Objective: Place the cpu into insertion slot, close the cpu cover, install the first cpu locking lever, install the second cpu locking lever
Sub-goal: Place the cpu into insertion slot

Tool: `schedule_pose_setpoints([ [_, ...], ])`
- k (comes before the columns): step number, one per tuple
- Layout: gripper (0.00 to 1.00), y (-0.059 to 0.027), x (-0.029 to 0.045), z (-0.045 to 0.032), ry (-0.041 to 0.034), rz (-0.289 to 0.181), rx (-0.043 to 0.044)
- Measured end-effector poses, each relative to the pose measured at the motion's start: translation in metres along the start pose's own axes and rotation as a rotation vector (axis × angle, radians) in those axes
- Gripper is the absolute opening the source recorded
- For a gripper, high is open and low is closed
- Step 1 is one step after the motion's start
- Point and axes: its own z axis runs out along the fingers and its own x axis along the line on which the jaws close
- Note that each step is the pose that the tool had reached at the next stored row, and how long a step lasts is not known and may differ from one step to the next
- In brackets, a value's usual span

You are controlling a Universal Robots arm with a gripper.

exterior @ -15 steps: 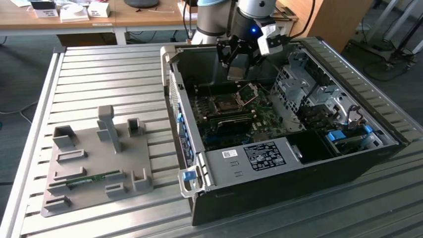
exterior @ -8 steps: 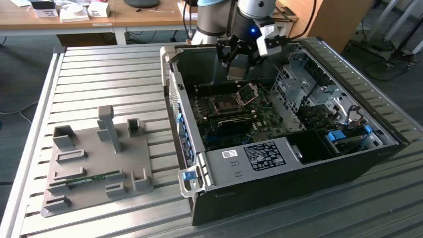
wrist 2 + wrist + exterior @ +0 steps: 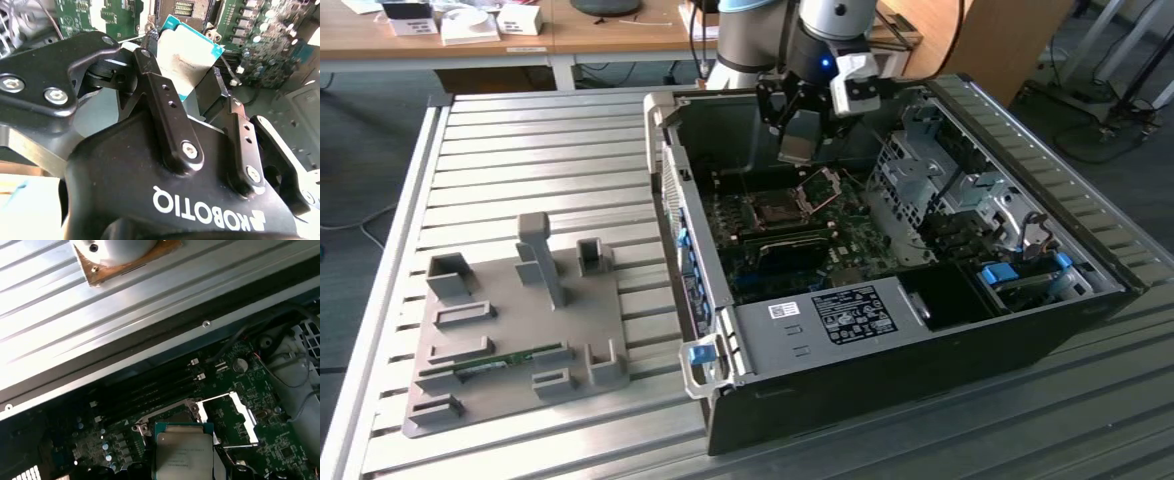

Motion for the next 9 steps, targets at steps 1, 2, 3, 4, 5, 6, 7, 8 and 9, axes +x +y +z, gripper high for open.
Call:
schedule_pose_setpoints([
  [1, 0.54, 0.0000, 0.0000, 0.0004, -0.0016, 0.018, -0.0003],
  [2, 0.54, -0.0001, 0.0000, 0.0009, -0.0032, 0.036, -0.0006],
  [3, 0.54, -0.0001, 0.0000, 0.0013, -0.0048, 0.054, -0.0009],
  [4, 0.54, -0.0002, 0.0000, 0.0018, -0.0064, 0.072, -0.0012],
  [5, 0.54, -0.0002, 0.0000, 0.0023, -0.0081, 0.089, -0.0016],
  [6, 0.54, -0.0003, 0.0000, 0.0029, -0.0098, 0.109, -0.0019],
  [7, 0.54, -0.0003, -0.0001, 0.0036, -0.0114, 0.127, -0.0023],
  [8, 0.54, -0.0004, -0.0001, 0.0044, -0.0130, 0.145, -0.0025],
  [9, 0.54, -0.0005, -0.0001, 0.0053, -0.0146, 0.163, -0.0028],
])
